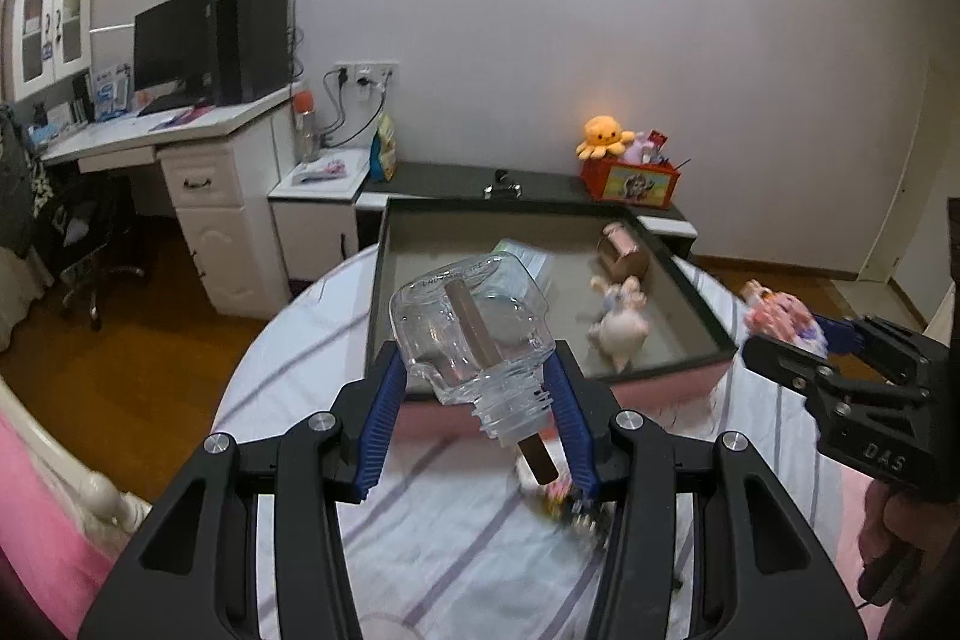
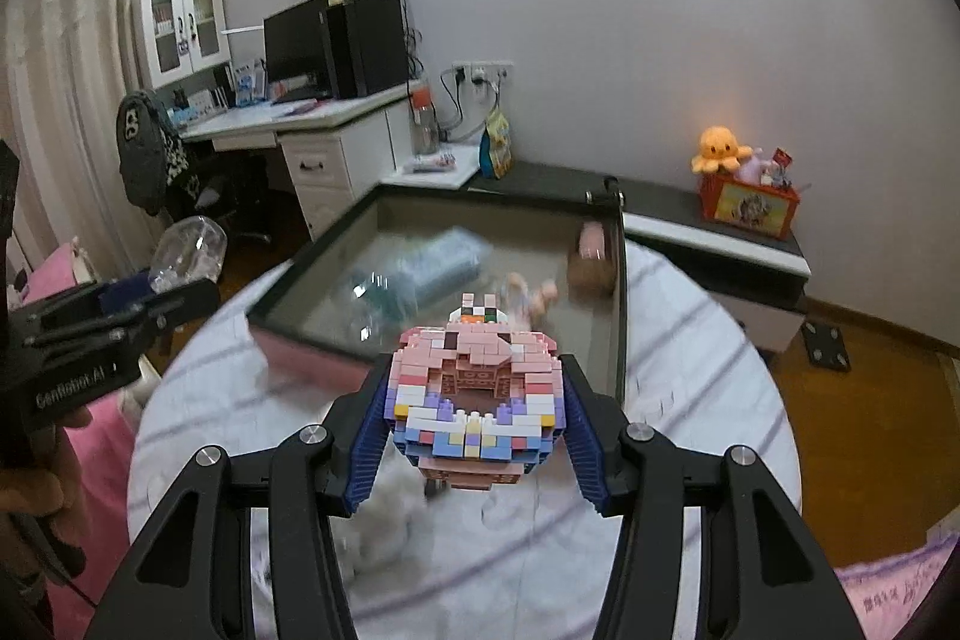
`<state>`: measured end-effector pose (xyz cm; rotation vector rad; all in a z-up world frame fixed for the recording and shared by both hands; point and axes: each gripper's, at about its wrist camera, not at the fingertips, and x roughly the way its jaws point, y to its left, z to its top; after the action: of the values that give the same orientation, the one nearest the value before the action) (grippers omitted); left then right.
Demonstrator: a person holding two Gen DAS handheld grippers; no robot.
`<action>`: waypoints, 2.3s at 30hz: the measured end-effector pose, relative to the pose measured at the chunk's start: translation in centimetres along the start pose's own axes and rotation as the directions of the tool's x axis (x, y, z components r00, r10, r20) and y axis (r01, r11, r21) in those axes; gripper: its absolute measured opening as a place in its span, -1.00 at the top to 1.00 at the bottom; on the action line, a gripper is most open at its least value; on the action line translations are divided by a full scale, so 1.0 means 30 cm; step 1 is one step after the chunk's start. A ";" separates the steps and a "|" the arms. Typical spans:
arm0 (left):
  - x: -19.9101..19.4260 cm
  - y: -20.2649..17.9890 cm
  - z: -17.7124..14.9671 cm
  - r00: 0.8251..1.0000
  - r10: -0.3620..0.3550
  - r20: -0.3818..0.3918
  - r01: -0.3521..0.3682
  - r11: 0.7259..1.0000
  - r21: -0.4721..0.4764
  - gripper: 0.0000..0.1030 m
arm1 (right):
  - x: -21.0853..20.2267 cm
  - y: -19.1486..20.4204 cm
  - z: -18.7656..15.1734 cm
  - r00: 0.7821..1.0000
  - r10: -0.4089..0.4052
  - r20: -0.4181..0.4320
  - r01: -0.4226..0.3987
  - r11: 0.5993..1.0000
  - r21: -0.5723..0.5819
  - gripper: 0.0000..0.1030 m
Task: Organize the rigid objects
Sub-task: 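Carry jar and donut over the pink box and release both inside, then lift both tools back from the box toward the remaining items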
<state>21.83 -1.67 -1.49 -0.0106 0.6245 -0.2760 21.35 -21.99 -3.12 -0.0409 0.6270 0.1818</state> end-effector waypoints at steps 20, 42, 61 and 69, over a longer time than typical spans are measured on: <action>0.521 0.019 0.230 0.990 -0.012 -0.140 0.020 0.998 0.055 0.06 | 0.508 -0.164 0.250 0.991 0.027 -0.134 -0.012 0.994 0.112 -0.03; 0.681 -0.007 0.212 0.962 0.034 -0.270 -0.005 0.994 0.110 -0.91 | 0.674 -0.190 0.247 0.955 0.092 -0.284 -0.042 0.983 0.176 -0.62; 0.070 0.008 0.201 0.996 0.081 0.035 -0.082 0.996 0.031 -1.00 | 0.103 -0.079 0.248 0.997 -0.001 0.077 -0.018 0.969 0.245 -1.00; -0.226 -0.031 0.169 0.980 0.096 0.172 -0.101 0.995 0.021 -1.00 | -0.213 -0.007 0.150 0.975 -0.103 0.197 0.058 0.974 0.221 -1.00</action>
<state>19.29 -1.19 6.61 0.0248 0.4487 -0.1856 18.92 -22.79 4.27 0.1588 0.4326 0.0379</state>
